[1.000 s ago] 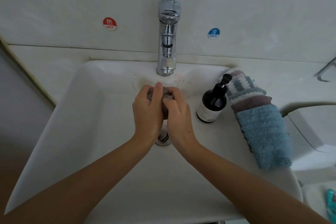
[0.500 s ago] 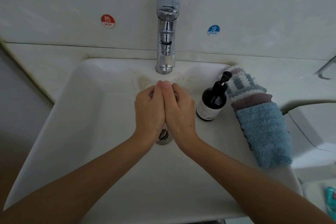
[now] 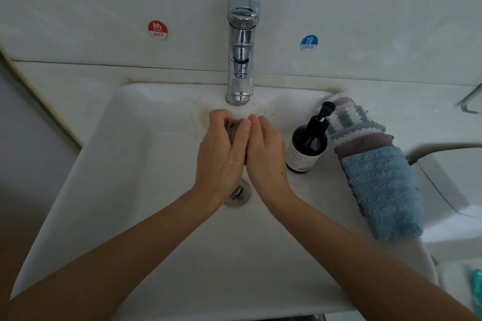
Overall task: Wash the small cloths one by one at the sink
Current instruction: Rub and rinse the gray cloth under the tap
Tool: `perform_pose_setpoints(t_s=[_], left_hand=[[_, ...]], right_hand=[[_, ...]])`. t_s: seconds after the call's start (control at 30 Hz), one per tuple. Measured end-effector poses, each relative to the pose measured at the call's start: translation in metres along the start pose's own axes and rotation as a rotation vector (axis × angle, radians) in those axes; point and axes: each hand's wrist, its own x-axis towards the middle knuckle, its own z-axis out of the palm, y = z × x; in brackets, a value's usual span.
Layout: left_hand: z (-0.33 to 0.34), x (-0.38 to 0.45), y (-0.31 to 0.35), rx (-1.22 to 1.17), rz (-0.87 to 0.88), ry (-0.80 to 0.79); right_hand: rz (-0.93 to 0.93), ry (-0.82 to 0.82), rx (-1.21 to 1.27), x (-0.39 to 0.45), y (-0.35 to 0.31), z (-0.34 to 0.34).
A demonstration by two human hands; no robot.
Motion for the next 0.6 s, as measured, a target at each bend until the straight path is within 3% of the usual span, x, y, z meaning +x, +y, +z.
perform_pose_setpoints(t_s=[0.17, 0.4, 0.6], left_hand=[[0.01, -0.01, -0.001, 0.055, 0.171, 0.017], [0.01, -0.001, 0.005, 0.065, -0.022, 0.006], [0.008, -0.003, 0.007, -0.039, -0.035, 0.061]], right_hand=[[0.039, 0.068, 0.13, 0.01, 0.002, -0.009], [0.151, 0.052, 0.156, -0.003, -0.006, 0.0], [0.197, 0.078, 0.139, -0.005, -0.007, 0.002]])
